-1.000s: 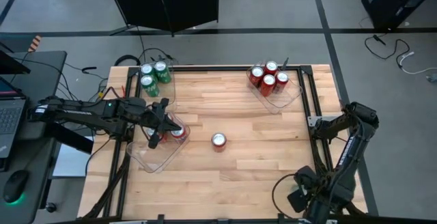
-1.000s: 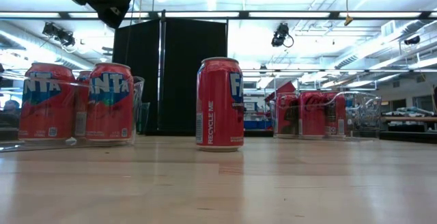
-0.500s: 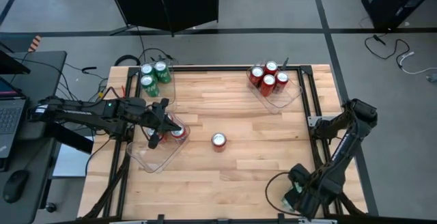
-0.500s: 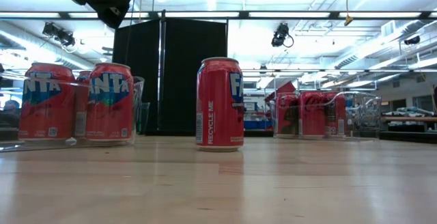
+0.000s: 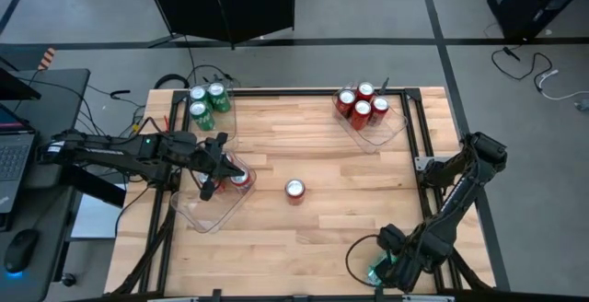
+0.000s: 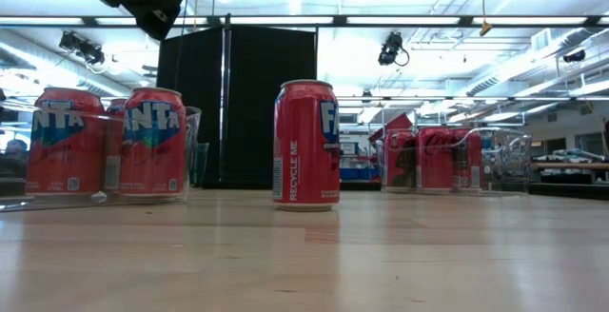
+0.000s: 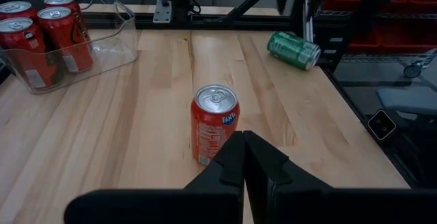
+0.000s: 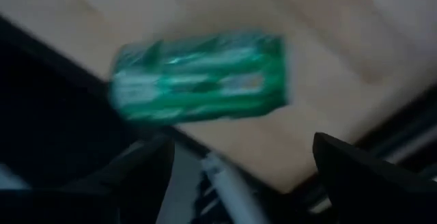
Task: Sort soda cans
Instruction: Put the green soda can into the top left transparent bin
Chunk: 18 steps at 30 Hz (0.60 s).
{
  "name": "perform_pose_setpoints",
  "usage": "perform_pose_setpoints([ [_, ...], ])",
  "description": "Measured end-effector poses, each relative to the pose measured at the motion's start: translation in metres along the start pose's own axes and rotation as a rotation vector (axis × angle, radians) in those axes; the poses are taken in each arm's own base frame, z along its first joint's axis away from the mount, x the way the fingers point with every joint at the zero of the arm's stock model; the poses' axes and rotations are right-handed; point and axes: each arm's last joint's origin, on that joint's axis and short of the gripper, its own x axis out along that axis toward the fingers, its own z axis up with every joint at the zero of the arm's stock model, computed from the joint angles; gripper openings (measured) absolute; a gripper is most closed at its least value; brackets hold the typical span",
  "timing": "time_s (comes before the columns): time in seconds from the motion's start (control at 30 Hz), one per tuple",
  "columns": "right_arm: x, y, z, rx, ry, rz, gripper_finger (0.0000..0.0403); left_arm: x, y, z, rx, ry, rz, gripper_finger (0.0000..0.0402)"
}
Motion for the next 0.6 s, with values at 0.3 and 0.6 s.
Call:
perform_pose_setpoints([
  [0.3,0.033,0.011,0.003,-0.032,0.112,0.202,0.0197,0.000,0.000,-0.001,-0.001,0.012,0.000,0.0007],
  [0.6,0.052,-0.001,0.027,-0.062,0.020,0.137,0.0009,0.000,0.000,-0.002,-0.024,0.016,0.001,0.0007],
])
